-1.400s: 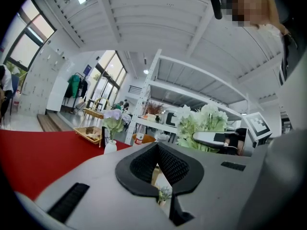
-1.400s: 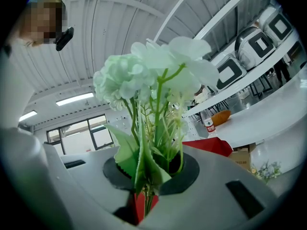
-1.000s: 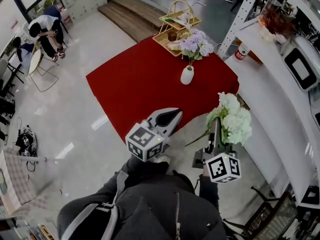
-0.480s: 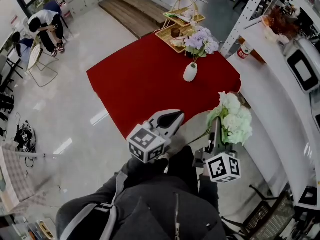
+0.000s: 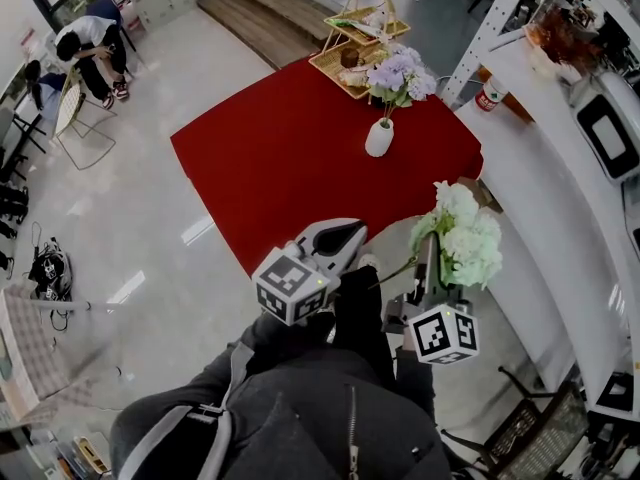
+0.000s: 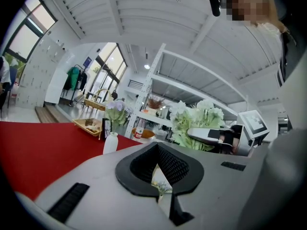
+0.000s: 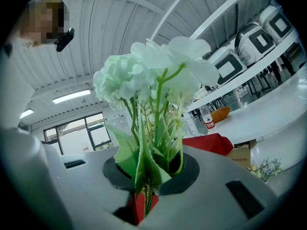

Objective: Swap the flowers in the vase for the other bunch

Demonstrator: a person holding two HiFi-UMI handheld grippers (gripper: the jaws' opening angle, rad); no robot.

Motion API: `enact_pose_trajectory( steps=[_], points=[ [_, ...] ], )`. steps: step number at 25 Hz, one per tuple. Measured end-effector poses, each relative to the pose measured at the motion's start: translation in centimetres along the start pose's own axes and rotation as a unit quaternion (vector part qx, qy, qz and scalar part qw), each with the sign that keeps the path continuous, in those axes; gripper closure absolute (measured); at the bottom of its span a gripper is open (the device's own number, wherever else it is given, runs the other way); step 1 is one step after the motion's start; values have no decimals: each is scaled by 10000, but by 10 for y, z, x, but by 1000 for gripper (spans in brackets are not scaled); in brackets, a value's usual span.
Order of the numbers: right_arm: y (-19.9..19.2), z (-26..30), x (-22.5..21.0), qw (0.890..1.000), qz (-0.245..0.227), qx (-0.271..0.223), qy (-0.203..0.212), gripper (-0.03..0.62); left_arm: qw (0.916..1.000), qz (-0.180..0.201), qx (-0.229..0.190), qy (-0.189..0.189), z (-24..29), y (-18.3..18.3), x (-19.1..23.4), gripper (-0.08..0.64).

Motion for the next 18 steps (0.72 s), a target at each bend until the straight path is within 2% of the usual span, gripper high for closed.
enact_pose_trajectory(
  steps=[10, 18],
  points=[
    [10, 19, -15, 10000, -27, -3, 22, 532, 9999, -104, -77, 13, 29, 8, 11, 552],
    [19, 54, -30, 9998, 13, 103, 161, 532, 9997, -158, -93, 160, 56, 14, 28, 552]
  ],
)
Point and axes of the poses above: the fingertips, and each gripper's own axes: z forward along the fingers, x to its left, y out of its top, the point moved 3 cm from there along -z, backward along the fingers, and after that the axes turned 4 degrees about -y, right-handed, at the moved point
